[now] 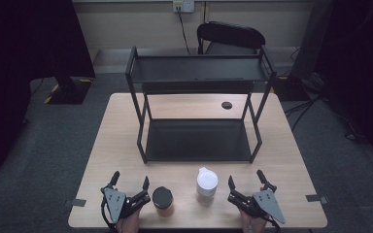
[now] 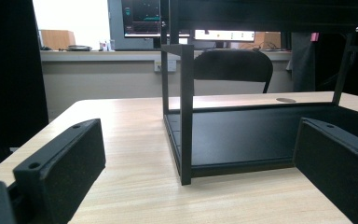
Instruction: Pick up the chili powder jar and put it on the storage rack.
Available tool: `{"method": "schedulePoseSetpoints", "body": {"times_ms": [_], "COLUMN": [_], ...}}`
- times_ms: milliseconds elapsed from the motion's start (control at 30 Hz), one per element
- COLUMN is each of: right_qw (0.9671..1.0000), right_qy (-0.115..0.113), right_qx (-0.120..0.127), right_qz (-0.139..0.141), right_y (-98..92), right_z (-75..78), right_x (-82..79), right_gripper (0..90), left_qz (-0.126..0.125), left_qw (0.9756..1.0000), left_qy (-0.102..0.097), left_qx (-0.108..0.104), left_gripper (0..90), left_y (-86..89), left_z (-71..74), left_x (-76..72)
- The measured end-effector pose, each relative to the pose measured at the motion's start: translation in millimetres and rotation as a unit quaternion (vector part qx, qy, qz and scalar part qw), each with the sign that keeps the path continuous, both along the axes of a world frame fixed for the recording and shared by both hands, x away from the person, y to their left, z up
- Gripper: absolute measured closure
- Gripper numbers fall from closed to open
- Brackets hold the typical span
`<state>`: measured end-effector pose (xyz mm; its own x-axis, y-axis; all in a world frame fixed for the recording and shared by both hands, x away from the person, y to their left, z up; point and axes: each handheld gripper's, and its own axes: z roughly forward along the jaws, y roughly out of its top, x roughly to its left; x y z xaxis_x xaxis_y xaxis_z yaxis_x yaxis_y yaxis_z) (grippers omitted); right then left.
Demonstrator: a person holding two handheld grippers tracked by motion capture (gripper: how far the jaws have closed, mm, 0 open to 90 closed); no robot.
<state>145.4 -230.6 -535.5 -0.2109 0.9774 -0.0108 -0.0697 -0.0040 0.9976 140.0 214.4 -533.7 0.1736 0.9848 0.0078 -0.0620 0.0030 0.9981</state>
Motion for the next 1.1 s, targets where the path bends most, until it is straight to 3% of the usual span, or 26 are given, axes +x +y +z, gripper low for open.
{"method": "schedulePoseSetpoints", "body": {"times_ms": [567,800,900,1100], "right_qw": [1.0,1.0,1.0,1.0], "right_qy": [0.0,0.0,0.0,0.0], "right_qx": [0.0,0.0,0.0,0.0], "right_qz": [-0.002,-0.001,-0.001,0.0], "right_y": [0.7,0.4,0.2,0.0], "right_z": [0.0,0.0,0.0,0.0], "right_x": [-0.2,-0.1,-0.1,0.0], "right_gripper": [2.5,2.4,2.4,2.4], "left_qz": [0.005,-0.005,-0.019,-0.024], "left_qw": [1.0,1.0,0.9997,0.9994], "left_qy": [0.0,0.001,0.014,0.016], "left_qx": [-0.001,-0.002,-0.01,-0.019], "left_gripper": [1.1,0.3,0.3,0.3], "left_y": [-2.2,1.1,6.3,9.0], "left_z": [0.1,0.6,4.4,7.7], "left_x": [0.8,2.3,4.8,4.3]}}
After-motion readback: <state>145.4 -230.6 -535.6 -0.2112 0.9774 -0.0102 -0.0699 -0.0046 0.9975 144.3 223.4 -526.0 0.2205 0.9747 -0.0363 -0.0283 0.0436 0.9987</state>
